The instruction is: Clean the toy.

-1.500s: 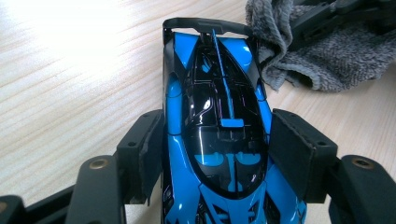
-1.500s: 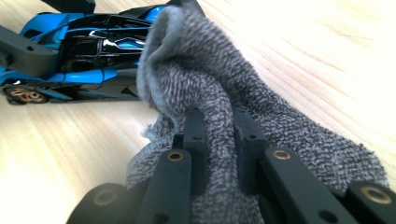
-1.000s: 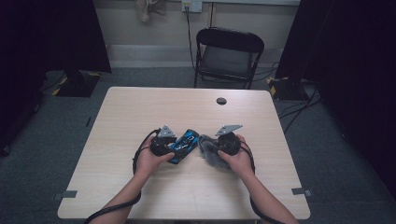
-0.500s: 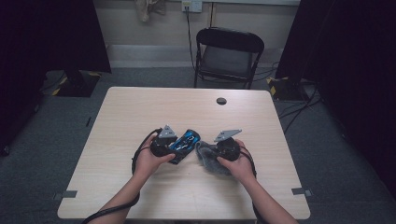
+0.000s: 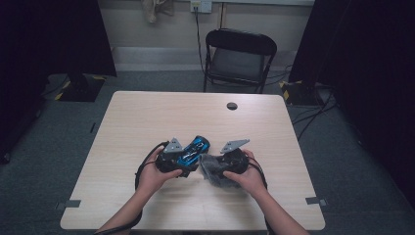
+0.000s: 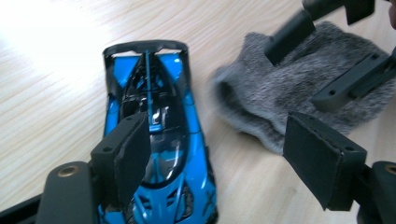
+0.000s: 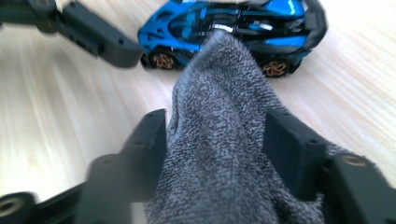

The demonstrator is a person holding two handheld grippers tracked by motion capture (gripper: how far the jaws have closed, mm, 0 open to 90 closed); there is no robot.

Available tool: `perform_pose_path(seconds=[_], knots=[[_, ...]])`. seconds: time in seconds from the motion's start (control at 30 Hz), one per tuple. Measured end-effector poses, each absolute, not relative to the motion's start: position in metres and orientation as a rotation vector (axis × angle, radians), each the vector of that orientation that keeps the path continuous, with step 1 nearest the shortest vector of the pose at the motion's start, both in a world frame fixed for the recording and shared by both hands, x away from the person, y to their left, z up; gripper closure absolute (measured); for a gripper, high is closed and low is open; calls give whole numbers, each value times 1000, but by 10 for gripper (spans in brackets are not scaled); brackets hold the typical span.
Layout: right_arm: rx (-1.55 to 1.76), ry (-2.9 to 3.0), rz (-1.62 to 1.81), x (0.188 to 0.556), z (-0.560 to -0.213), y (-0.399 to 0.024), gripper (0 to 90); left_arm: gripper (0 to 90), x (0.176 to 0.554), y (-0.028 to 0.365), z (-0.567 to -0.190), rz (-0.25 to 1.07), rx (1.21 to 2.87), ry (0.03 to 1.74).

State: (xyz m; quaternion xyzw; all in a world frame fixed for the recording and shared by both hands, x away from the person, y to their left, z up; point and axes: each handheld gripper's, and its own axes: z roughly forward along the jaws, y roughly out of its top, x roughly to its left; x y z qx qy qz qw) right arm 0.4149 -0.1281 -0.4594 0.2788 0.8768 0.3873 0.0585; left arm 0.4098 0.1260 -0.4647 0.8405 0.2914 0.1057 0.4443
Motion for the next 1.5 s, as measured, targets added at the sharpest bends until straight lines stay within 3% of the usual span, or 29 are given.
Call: perform_pose_path(seconds=[0.07, 0.3, 0.73, 1.13, 1.5], knots=[[851, 2654, 1176, 416, -453, -133, 327, 232, 409, 122, -462, 261, 2084, 708], [925, 2561, 1143, 426, -436, -167, 290, 221, 406, 91, -450, 246, 2094, 591], [1147, 2438, 1067, 439, -464, -228, 239, 200, 413, 27, -462, 161, 2132, 463], [1201, 2395, 1009, 442, -484, -249, 162, 166, 416, 12, -481, 175, 2183, 472], [1206, 2376, 958, 441, -495, -257, 160, 151, 417, 14, -496, 112, 2210, 517]])
